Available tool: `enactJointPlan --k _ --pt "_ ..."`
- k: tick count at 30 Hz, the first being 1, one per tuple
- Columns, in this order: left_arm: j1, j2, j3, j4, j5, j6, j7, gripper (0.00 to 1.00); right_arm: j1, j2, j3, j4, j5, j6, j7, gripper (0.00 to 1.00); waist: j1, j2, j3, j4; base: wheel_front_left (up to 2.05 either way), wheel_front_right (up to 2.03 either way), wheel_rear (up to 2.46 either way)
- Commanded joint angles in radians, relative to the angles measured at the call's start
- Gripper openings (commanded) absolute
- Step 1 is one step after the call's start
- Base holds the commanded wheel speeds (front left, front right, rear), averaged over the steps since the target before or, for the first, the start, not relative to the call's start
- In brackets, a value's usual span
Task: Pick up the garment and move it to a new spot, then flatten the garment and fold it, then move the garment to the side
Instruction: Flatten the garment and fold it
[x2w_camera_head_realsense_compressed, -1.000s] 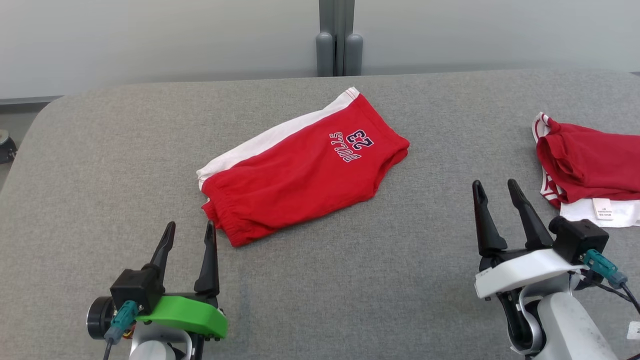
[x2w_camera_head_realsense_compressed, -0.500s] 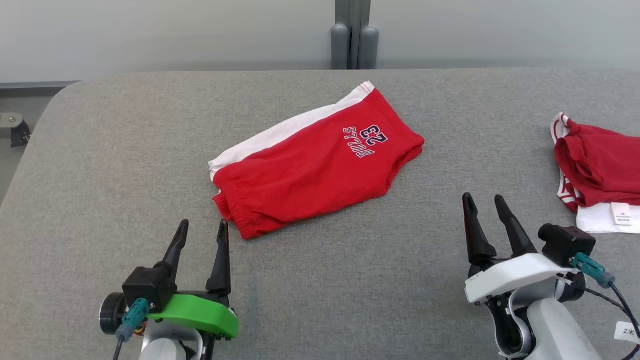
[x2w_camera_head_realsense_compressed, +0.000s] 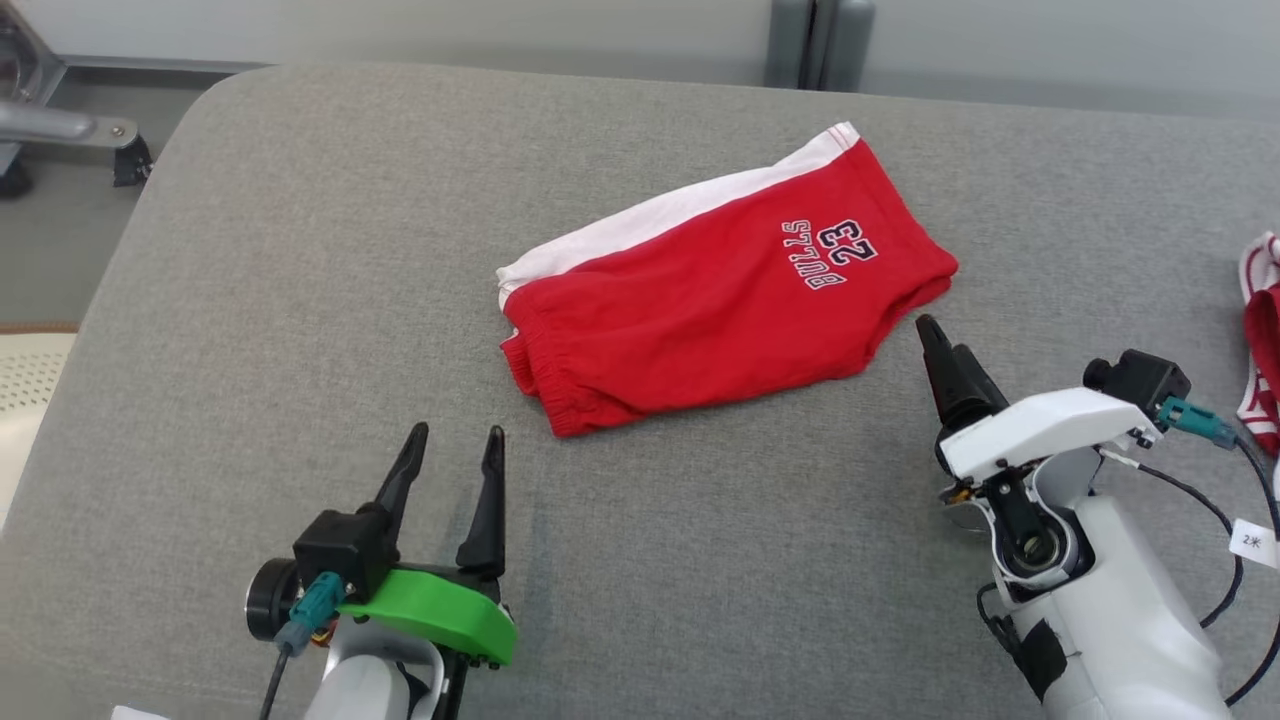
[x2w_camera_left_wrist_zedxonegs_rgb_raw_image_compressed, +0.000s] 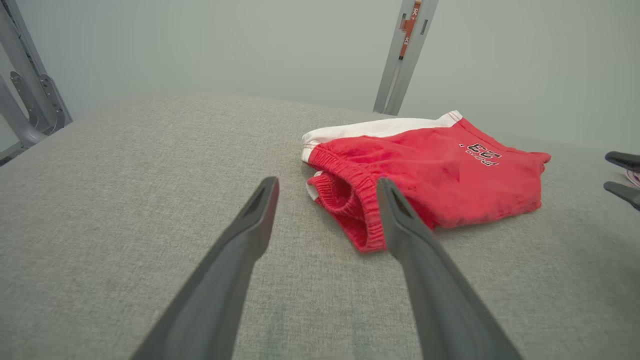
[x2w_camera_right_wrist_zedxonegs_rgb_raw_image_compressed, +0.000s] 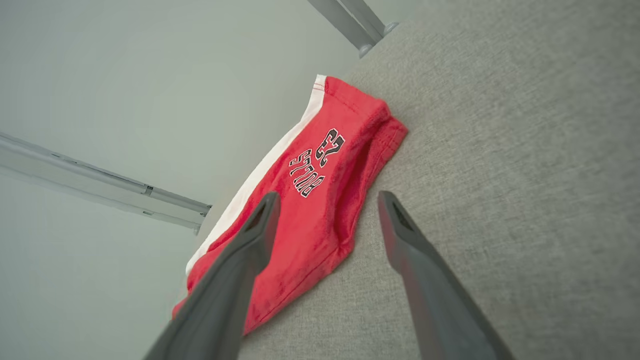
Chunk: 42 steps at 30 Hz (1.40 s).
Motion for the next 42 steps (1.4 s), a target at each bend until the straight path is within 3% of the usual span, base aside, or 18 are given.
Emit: enactJointPlan --k 1,7,16,25,35,36,37,38,39,42 --pt "-0.02 0.001 -0.015 0.007 -0.006 0.002 0.0 1.0 -0.033 -0.002 -0.008 0.029 0.035 0.001 0.018 1.0 0.0 -0.0001 0.045 0.059 0.0 0.0 0.0" --pt "-0.035 0.001 -0.063 0.015 -0.036 0.009 0.0 1.0 -0.144 -0.002 -0.073 0.206 0.096 0.001 0.052 1.0 0.0 -0.0001 0.06 0.128 0.0 0.0 0.0" --pt "-0.036 0.001 -0.109 0.004 -0.071 0.029 0.0 1.0 -0.255 0.007 -0.154 0.47 0.04 0.002 0.067 1.0 0.0 -0.0001 0.073 0.2 0.0 0.0 0.0" --pt "-0.048 0.001 -0.147 -0.013 -0.102 0.04 0.0 1.0 -0.34 -0.014 -0.193 0.633 -0.012 0.002 0.056 1.0 0.0 -0.0001 0.099 0.253 0.0 0.0 0.0" --pt "-0.055 0.001 -0.166 -0.021 -0.115 0.049 0.0 1.0 -0.419 -0.047 -0.202 0.712 -0.047 0.002 0.025 1.0 0.0 -0.0001 0.11 0.289 0.0 0.0 0.0" --pt "-0.054 0.001 -0.165 -0.021 -0.116 0.05 0.0 1.0 -0.424 -0.049 -0.205 0.715 -0.048 0.002 0.018 0.95 0.0 -0.0001 0.109 0.291 0.0 0.0 0.0" --pt "-0.053 0.001 -0.164 -0.021 -0.116 0.051 0.0 1.0 -0.43 -0.052 -0.206 0.718 -0.049 0.002 0.01 0.42 0.0 -0.0001 0.108 0.291 0.0 0.0 0.0" --pt "-0.052 0.001 -0.163 -0.02 -0.115 0.051 0.0 1.0 -0.432 -0.052 -0.207 0.72 -0.049 0.002 0.007 0.09 0.0 -0.0001 0.106 0.292 0.0 0.0 0.0" --pt "-0.05 0.001 -0.161 -0.019 -0.115 0.051 0.0 1.0 -0.435 -0.053 -0.204 0.722 -0.054 0.002 -0.001 0.0 0.0 -0.0001 0.104 0.291 0.0 0.0 0.0" --pt "-0.047 0.001 -0.155 -0.017 -0.109 0.052 0.0 1.0 -0.432 -0.052 -0.198 0.722 -0.06 0.0 -0.019 0.0 0.0 -0.0001 0.097 0.282 0.0 0.0 0.0"
